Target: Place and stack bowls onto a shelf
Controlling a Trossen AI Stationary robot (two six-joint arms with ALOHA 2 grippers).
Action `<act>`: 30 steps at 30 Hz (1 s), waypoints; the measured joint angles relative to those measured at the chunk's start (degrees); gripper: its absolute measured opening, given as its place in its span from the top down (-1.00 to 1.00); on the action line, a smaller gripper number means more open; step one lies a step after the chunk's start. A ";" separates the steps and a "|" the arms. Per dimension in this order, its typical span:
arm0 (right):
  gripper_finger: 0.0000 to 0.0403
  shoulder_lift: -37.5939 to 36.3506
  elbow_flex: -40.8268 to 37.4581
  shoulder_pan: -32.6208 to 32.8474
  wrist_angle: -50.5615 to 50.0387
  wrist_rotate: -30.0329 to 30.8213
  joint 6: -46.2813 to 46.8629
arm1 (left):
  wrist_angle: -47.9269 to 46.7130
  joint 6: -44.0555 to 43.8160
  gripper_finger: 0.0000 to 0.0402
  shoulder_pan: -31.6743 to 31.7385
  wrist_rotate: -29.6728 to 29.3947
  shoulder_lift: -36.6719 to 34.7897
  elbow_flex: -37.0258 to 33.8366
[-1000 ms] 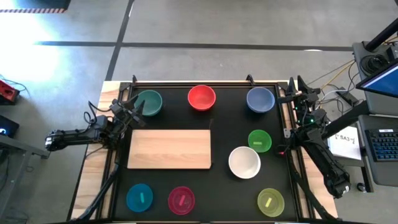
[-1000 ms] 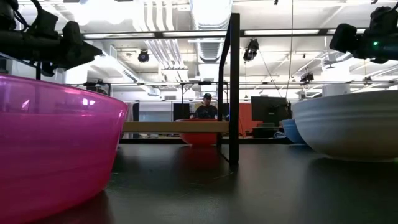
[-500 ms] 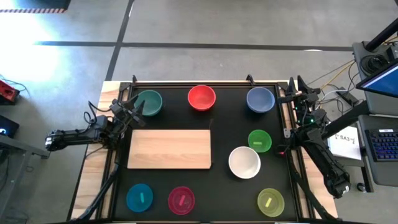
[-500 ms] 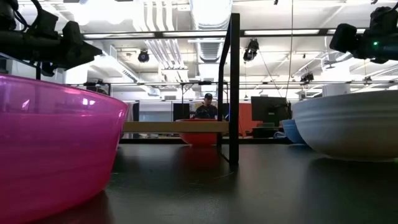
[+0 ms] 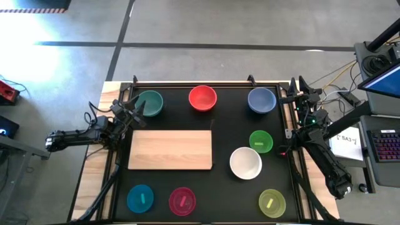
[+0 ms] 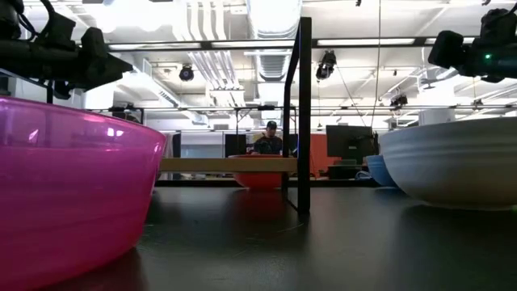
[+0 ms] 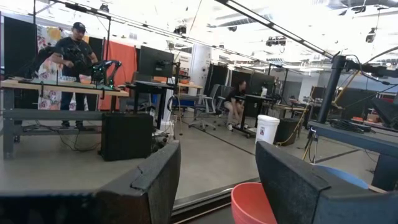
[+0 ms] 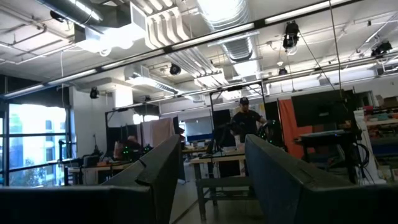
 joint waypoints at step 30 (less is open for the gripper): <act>0.15 0.00 0.01 -0.01 -0.02 0.00 0.02 | 0.33 -3.63 0.04 0.00 2.16 0.00 0.00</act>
